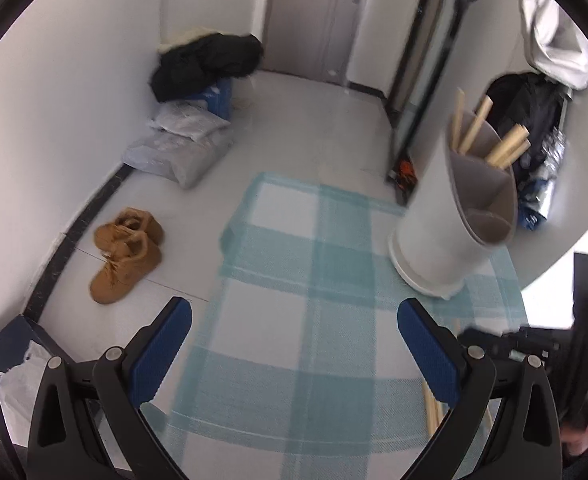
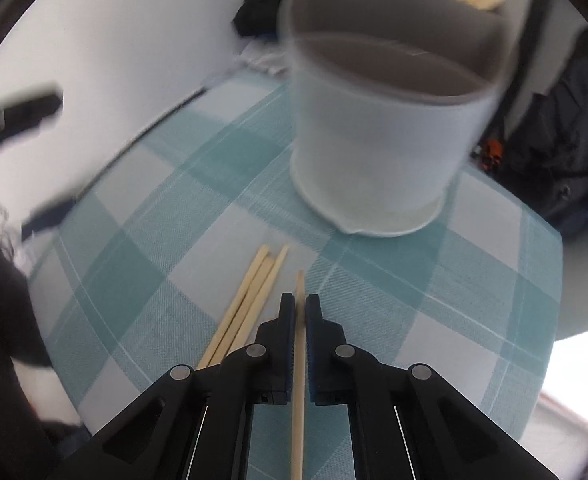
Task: Organize utensils
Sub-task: 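Lower the right gripper and pinch one chopstick from the pile, then grasp a chopstick with the left gripper while the right gripper lifts its chopstick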
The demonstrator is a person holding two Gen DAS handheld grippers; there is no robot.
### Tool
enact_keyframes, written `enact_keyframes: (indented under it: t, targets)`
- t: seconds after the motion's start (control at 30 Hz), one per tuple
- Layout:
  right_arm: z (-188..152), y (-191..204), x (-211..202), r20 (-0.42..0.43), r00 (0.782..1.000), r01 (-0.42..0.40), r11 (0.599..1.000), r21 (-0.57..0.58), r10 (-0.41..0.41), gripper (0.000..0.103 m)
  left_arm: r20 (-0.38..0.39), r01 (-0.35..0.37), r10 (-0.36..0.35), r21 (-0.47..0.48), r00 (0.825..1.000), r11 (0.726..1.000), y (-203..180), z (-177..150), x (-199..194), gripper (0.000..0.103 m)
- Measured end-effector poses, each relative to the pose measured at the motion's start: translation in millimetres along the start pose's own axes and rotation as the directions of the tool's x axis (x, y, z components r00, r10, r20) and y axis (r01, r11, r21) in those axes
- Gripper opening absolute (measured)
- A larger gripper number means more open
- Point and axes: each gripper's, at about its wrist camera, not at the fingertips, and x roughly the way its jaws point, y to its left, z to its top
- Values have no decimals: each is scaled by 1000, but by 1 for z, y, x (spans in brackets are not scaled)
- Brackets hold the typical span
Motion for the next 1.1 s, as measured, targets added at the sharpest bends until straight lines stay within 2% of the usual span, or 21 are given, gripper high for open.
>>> enact_keyframes:
  t: [0.13,0.2,0.27,0.33,0.5,0.6,0.73,0.87,1.1]
  targets:
    - [-11,-35,-30,132,990,-83,975,205,56,4,-111,60,-53,61,992,996,-24,-16,17,100]
    - [-20,-58,-44,210,972,-172,932,318,108,4,-176,87,-71,84,982,993,-36,-25,25,100]
    - [-29,-76,-55,264,957,-221,889,402,118,4,-240,122,-97,90,966,988,-46,-35,33,100]
    - [-32,-85,-62,295,948,-247,863,440,121,4,-286,142,-102,120,953,983,-57,-45,37,100]
    - [-33,-95,-81,356,930,-263,846,464,94,4,-313,127,-56,211,948,969,-83,-58,42,100]
    - [-42,-100,-100,403,912,-281,834,476,77,4,-329,80,2,236,944,968,-88,-63,49,100]
    - [-44,-104,-109,426,903,-275,835,477,54,4,-363,54,26,209,931,976,-81,-65,55,96]
    - [-43,-114,-103,432,900,-273,836,475,49,4,-354,17,63,219,933,976,-78,-68,56,96]
    - [-42,-105,-112,449,892,-275,854,442,56,4,-353,-25,107,229,929,973,-73,-65,60,95]
